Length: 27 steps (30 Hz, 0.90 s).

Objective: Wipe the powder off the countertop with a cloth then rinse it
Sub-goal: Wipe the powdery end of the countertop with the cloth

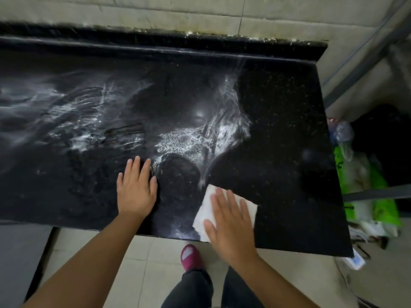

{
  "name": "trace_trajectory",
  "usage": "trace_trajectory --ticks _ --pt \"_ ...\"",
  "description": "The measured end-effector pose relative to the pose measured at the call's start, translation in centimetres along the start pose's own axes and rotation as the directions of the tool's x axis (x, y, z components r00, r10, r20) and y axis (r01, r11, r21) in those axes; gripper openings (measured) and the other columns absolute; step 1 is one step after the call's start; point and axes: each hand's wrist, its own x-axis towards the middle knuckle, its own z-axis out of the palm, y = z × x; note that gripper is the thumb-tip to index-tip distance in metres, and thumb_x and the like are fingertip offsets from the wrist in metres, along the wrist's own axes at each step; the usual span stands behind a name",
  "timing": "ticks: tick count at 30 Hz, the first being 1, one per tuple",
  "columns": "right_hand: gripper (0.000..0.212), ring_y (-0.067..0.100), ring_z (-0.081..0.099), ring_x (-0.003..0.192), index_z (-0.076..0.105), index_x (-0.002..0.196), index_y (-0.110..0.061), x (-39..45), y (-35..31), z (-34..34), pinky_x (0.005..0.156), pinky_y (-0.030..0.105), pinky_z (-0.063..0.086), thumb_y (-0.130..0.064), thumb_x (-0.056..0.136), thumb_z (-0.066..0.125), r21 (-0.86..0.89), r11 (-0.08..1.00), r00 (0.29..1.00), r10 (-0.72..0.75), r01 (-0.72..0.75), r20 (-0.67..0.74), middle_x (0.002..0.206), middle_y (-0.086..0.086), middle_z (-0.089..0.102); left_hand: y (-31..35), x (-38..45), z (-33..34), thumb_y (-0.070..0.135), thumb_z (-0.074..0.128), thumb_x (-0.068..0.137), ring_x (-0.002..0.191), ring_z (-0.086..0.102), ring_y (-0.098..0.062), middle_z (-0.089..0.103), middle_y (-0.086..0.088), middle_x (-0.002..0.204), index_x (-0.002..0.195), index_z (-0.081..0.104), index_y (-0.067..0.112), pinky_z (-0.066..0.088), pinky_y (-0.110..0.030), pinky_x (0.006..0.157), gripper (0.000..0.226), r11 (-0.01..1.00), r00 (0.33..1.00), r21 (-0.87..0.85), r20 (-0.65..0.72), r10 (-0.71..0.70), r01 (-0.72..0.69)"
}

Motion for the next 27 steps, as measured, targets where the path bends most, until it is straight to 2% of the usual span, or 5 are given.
trace_trajectory --ticks 5,9,17,21,27 --pt "0.069 0.037 0.034 0.132 0.038 0.137 -0.002 -1.8 9.1 -1.6 0.105 0.049 0.027 -0.046 0.092 0.011 0.005 0.929 0.926 0.368 -0.369 -0.080 0.140 0.020 0.043 -0.3 0.3 0.4 0.034 0.028 0.098 0.143 0.001 -0.020 0.010 -0.006 0.155 0.146 0.020 0.018 -0.003 -0.043 0.113 0.051 0.999 0.996 0.028 0.083 0.016 -0.018" --pt "0.063 0.029 0.000 0.144 0.006 0.148 -0.006 3.9 10.1 -4.6 0.115 0.047 0.004 -0.042 0.098 0.022 0.068 0.788 0.785 0.615 -0.611 -0.074 0.157 0.009 0.001 -0.3 0.3 0.4 0.043 0.014 0.088 0.143 0.000 -0.018 0.009 -0.005 0.155 0.146 0.019 0.017 -0.005 -0.042 0.113 0.063 0.999 0.997 0.033 0.078 -0.001 -0.002" --pt "0.063 0.026 -0.012 0.143 -0.005 0.148 -0.011 13.5 -2.3 -3.7 0.115 0.043 -0.008 -0.044 0.098 0.012 0.003 0.986 0.986 0.167 -0.167 0.018 0.156 0.006 -0.013 -0.3 0.6 0.4 0.046 0.006 0.090 0.142 -0.007 -0.014 -0.001 0.000 0.156 0.147 0.010 0.021 -0.009 -0.039 0.112 0.062 0.996 0.991 0.088 0.135 -0.026 0.014" --pt "0.062 0.027 0.040 0.131 0.044 0.135 -0.010 6.9 -5.0 -0.5 0.108 0.040 0.016 -0.044 0.088 0.022 -0.081 0.986 0.989 -0.146 0.143 -0.038 0.140 0.007 0.048 -0.5 0.5 0.3 0.053 -0.012 0.069 0.143 -0.004 -0.015 0.004 -0.001 0.156 0.147 0.014 0.021 -0.008 -0.040 0.112 0.088 0.998 0.992 0.069 0.125 -0.020 0.011" --pt "0.070 0.037 0.047 0.123 0.041 0.132 -0.005 4.0 6.3 -2.4 0.102 0.045 0.031 -0.049 0.096 0.001 -0.137 0.984 0.993 0.117 -0.116 -0.005 0.132 0.017 0.053 -0.4 0.5 0.2 0.052 -0.011 0.073 0.142 -0.006 -0.015 0.000 -0.001 0.156 0.147 0.011 0.021 -0.009 -0.040 0.112 0.082 0.998 0.989 0.067 0.147 -0.025 0.015"
